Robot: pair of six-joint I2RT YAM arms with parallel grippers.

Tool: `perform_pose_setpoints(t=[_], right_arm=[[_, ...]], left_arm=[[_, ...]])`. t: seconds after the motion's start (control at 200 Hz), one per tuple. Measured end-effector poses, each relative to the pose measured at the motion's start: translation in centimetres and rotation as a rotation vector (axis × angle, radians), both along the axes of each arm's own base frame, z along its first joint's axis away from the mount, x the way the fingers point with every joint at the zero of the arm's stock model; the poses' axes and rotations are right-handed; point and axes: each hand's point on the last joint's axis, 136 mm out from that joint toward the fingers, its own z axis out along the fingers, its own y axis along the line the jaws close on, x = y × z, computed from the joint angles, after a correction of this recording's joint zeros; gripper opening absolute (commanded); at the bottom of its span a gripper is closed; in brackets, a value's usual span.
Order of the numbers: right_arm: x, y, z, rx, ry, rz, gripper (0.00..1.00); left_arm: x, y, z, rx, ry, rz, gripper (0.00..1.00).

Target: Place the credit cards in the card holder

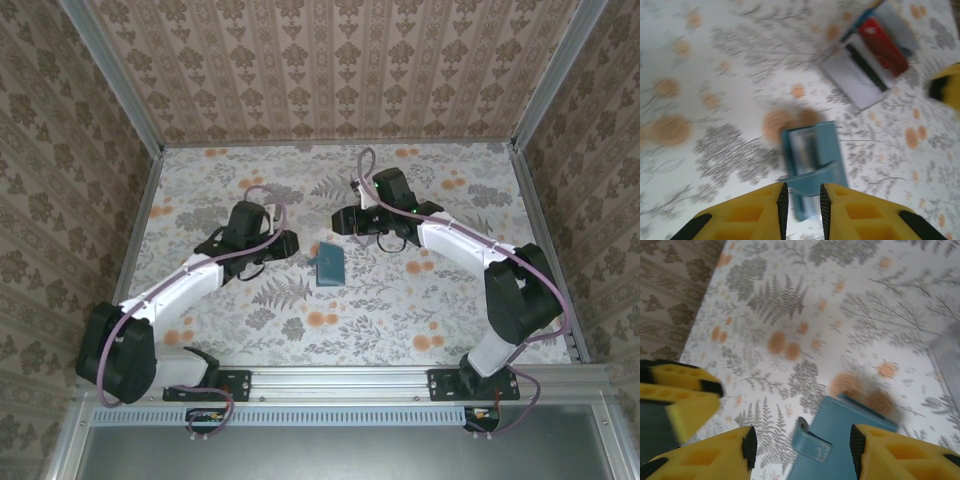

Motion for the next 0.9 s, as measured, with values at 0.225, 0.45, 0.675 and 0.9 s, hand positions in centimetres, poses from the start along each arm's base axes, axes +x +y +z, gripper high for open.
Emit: perform_pose_setpoints(t=[0.225,0.45,0.675,0.9], right_arm=[[-1.1,-1.7,-3.4,-0.048,0.072,-0.038,0.55],[-1.7,-4.6,-5.1,-0.073,0.112,-0.125,0.55],[-2.2,-5.3,-5.9,-0.072,0.142,-0.155,0.55],[-2.9,-3.8,-8.4,-0.063,0.217,-0.132,0.55]], left_arm=[[0.2,-6.4,1.7,0.022,-0.024,-0.159,0.26],[-0.8,-9.1,-3.9,0.134,0.115,-0.226,0.25],[-1.2,-6.0,-9.7,0.24,0.273,-0.165,0.23],[-1.2,-4.8,-11.3,0.201,0.313,-0.112,0.11]])
